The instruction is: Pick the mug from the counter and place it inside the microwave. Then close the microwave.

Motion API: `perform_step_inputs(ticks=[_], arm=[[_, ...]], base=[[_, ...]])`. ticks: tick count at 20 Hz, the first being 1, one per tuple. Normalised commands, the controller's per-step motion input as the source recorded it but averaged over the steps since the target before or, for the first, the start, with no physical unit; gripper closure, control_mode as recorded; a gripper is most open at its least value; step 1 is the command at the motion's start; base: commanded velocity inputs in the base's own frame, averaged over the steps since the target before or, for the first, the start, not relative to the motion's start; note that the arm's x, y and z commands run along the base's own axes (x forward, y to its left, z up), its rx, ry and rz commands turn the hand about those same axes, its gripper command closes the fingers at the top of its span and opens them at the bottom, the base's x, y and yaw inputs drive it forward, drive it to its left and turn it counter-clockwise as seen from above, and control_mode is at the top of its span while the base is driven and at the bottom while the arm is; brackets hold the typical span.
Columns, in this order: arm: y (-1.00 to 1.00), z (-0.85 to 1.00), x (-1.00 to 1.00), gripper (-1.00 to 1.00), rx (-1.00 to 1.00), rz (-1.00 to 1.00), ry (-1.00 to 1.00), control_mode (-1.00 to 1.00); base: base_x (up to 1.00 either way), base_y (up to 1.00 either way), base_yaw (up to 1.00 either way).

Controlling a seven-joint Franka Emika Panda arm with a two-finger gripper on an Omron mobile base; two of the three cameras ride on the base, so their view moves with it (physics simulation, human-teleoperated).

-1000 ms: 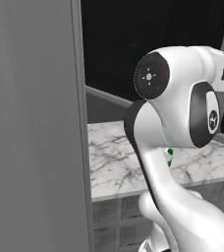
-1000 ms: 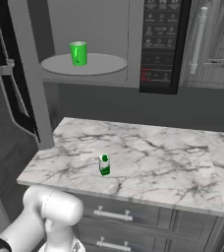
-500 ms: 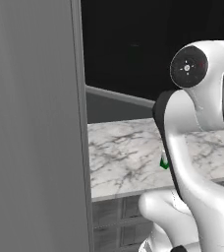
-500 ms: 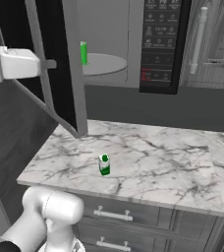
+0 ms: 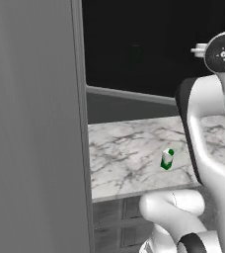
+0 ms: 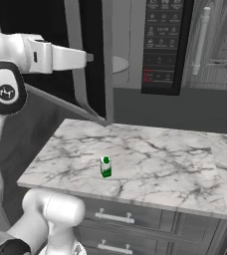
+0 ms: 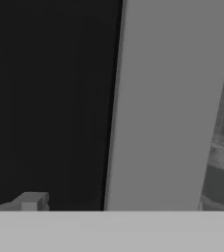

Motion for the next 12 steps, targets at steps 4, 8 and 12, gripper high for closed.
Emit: perform_step_inputs(ticks=[4, 8, 12], arm=[[-0.46, 0.0, 0.92, -1.0, 0.07, 0.13, 0.0, -1.0], [-0.47, 0.0, 0.92, -1.0, 0.08, 0.14, 0.0, -1.0], [-0.37, 0.0, 0.86, -1.0, 0.06, 0.13, 0.0, -1.0]], base=[[0.0, 0.0, 0.0], [0.0, 0.0, 0.0], [0.0, 0.0, 0.0]])
